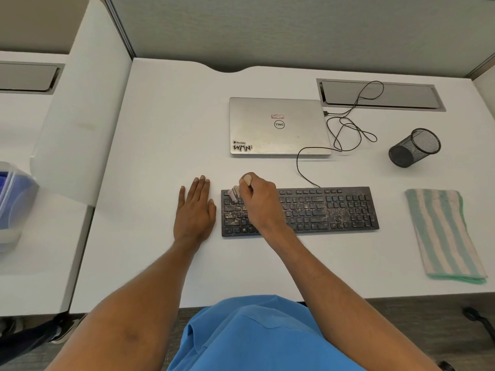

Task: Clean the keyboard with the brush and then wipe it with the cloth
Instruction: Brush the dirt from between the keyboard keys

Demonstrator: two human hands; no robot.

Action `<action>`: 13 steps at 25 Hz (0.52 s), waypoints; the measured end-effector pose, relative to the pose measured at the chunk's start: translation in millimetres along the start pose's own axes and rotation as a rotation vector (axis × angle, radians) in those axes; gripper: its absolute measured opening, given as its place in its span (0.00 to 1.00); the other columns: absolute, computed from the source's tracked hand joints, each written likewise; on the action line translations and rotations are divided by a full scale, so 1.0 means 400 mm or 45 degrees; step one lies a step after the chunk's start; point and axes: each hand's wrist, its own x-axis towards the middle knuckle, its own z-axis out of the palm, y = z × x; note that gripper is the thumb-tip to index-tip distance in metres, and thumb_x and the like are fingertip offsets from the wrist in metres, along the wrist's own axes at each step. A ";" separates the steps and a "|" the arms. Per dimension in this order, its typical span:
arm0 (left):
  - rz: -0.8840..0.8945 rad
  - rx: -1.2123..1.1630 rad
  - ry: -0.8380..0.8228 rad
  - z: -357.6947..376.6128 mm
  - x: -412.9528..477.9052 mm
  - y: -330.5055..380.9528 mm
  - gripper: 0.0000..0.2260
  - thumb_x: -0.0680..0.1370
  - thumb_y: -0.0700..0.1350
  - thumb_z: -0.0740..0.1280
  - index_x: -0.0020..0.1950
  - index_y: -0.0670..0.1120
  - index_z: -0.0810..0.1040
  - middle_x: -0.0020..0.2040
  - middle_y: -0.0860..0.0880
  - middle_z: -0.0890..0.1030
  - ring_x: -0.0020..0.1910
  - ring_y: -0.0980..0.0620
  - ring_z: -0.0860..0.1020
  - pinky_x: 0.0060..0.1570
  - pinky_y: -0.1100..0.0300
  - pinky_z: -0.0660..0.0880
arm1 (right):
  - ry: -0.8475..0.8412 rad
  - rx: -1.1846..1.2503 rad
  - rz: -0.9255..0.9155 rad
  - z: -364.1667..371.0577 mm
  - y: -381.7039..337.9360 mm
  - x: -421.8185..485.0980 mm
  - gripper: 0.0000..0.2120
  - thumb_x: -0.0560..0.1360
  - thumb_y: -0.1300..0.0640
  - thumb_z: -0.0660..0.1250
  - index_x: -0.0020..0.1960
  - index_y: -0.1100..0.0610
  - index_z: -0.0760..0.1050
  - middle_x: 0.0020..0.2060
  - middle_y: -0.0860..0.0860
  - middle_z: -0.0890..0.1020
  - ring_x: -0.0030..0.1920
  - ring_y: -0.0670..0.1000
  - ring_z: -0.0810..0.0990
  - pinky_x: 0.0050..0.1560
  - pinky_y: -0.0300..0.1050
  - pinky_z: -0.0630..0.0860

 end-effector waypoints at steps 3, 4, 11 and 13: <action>-0.001 0.005 0.002 -0.002 0.000 0.000 0.29 0.85 0.50 0.49 0.85 0.44 0.59 0.85 0.48 0.60 0.85 0.52 0.55 0.84 0.47 0.45 | -0.013 -0.002 -0.018 0.003 0.002 -0.004 0.15 0.84 0.57 0.58 0.44 0.66 0.73 0.30 0.54 0.76 0.28 0.42 0.69 0.29 0.37 0.61; 0.000 0.009 0.000 -0.002 0.000 -0.001 0.29 0.85 0.50 0.49 0.85 0.44 0.59 0.85 0.48 0.60 0.85 0.52 0.54 0.84 0.47 0.45 | -0.038 -0.007 -0.017 0.004 0.003 -0.004 0.15 0.84 0.57 0.59 0.44 0.65 0.73 0.30 0.54 0.76 0.29 0.41 0.71 0.29 0.37 0.62; 0.005 0.025 -0.004 -0.001 -0.001 0.000 0.29 0.85 0.50 0.49 0.85 0.43 0.59 0.85 0.47 0.60 0.85 0.52 0.54 0.84 0.47 0.45 | -0.026 0.043 -0.038 0.001 -0.006 0.000 0.15 0.84 0.59 0.58 0.41 0.67 0.71 0.29 0.52 0.75 0.28 0.41 0.71 0.28 0.35 0.62; 0.006 0.025 -0.002 -0.004 -0.001 0.001 0.29 0.85 0.50 0.49 0.85 0.43 0.59 0.85 0.47 0.60 0.85 0.51 0.54 0.84 0.47 0.45 | -0.006 0.074 -0.037 0.001 -0.011 -0.004 0.15 0.84 0.60 0.58 0.42 0.67 0.72 0.29 0.48 0.72 0.29 0.39 0.72 0.29 0.31 0.62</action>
